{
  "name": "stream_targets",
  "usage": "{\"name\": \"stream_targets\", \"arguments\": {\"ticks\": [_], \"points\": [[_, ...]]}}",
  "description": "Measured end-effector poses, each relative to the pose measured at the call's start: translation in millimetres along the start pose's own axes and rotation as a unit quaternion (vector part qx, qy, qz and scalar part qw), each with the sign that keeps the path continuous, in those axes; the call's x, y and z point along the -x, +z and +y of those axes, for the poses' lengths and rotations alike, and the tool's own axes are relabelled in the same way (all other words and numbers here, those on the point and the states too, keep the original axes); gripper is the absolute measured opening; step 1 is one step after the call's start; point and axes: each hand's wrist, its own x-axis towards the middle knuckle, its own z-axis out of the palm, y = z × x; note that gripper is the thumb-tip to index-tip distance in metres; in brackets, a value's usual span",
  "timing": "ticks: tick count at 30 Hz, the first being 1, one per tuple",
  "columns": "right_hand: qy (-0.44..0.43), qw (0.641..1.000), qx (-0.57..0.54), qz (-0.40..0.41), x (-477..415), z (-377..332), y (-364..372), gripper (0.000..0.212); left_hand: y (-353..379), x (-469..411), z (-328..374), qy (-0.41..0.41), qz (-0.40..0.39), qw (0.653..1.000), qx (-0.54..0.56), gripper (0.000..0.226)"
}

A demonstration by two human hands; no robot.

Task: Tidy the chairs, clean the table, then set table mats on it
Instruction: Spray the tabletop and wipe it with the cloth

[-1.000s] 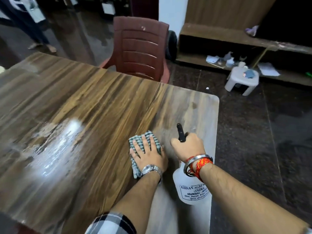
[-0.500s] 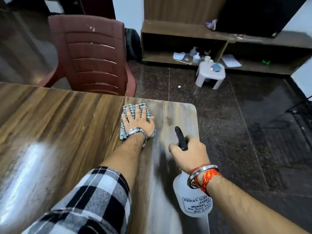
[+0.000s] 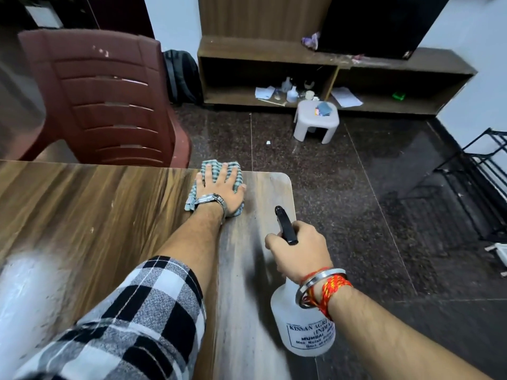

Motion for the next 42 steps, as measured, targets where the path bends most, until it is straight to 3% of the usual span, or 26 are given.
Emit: {"name": "stream_targets", "arguments": {"ticks": [19, 35, 42], "points": [[0.013, 0.998, -0.005, 0.054, 29.4, 29.5, -33.2, 0.022, 10.5, 8.3, 100.6, 0.189, -0.036, 0.980, -0.055, 0.057], [-0.031, 0.998, -0.032, 0.041, 79.3, 28.2, -44.5, 0.030, 34.8, 172.8, 20.9, 0.375, -0.040, 0.914, -0.151, 0.058], [-0.056, 0.998, -0.024, 0.007, 129.1, 38.5, -59.5, 0.021, 57.6, 296.0, 15.7, 0.461, -0.034, 0.881, -0.105, 0.050]]}}
